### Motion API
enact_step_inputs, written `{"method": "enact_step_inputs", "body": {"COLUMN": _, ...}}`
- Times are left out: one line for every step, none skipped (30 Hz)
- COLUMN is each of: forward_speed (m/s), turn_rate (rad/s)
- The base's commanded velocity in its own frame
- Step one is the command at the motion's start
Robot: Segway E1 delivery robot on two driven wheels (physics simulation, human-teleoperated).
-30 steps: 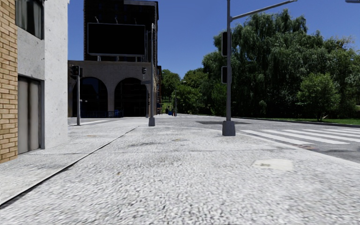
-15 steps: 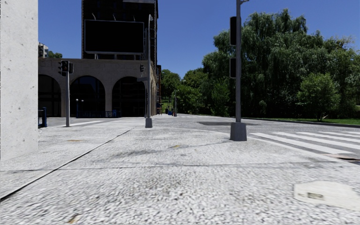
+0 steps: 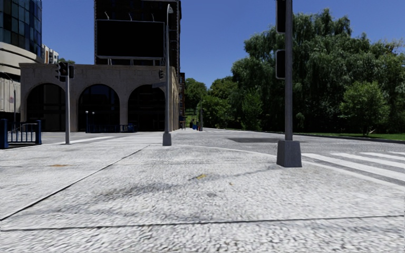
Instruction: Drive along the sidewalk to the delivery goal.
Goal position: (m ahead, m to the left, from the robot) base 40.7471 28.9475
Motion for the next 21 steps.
{"method": "enact_step_inputs", "body": {"forward_speed": 2.0, "turn_rate": 0.83}}
{"method": "enact_step_inputs", "body": {"forward_speed": 2.0, "turn_rate": 0.8}}
{"method": "enact_step_inputs", "body": {"forward_speed": 2.0, "turn_rate": 0.7}}
{"method": "enact_step_inputs", "body": {"forward_speed": 2.0, "turn_rate": 0.56}}
{"method": "enact_step_inputs", "body": {"forward_speed": 2.0, "turn_rate": 0.52}}
{"method": "enact_step_inputs", "body": {"forward_speed": 2.0, "turn_rate": 0.51}}
{"method": "enact_step_inputs", "body": {"forward_speed": 2.0, "turn_rate": 0.5}}
{"method": "enact_step_inputs", "body": {"forward_speed": 2.0, "turn_rate": 0.48}}
{"method": "enact_step_inputs", "body": {"forward_speed": 2.0, "turn_rate": 0.47}}
{"method": "enact_step_inputs", "body": {"forward_speed": 2.0, "turn_rate": 0.47}}
{"method": "enact_step_inputs", "body": {"forward_speed": 2.0, "turn_rate": 0.47}}
{"method": "enact_step_inputs", "body": {"forward_speed": 2.0, "turn_rate": 0.48}}
{"method": "enact_step_inputs", "body": {"forward_speed": 2.0, "turn_rate": 0.68}}
{"method": "enact_step_inputs", "body": {"forward_speed": 2.0, "turn_rate": 0.88}}
{"method": "enact_step_inputs", "body": {"forward_speed": 2.0, "turn_rate": 1.07}}
{"method": "enact_step_inputs", "body": {"forward_speed": 2.0, "turn_rate": 1.14}}
{"method": "enact_step_inputs", "body": {"forward_speed": 2.0, "turn_rate": 1.16}}
{"method": "enact_step_inputs", "body": {"forward_speed": 2.0, "turn_rate": 1.1}}
{"method": "enact_step_inputs", "body": {"forward_speed": 2.0, "turn_rate": 1.1}}
{"method": "enact_step_inputs", "body": {"forward_speed": 2.0, "turn_rate": 0.19}}
{"method": "enact_step_inputs", "body": {"forward_speed": 2.0, "turn_rate": 0.19}}
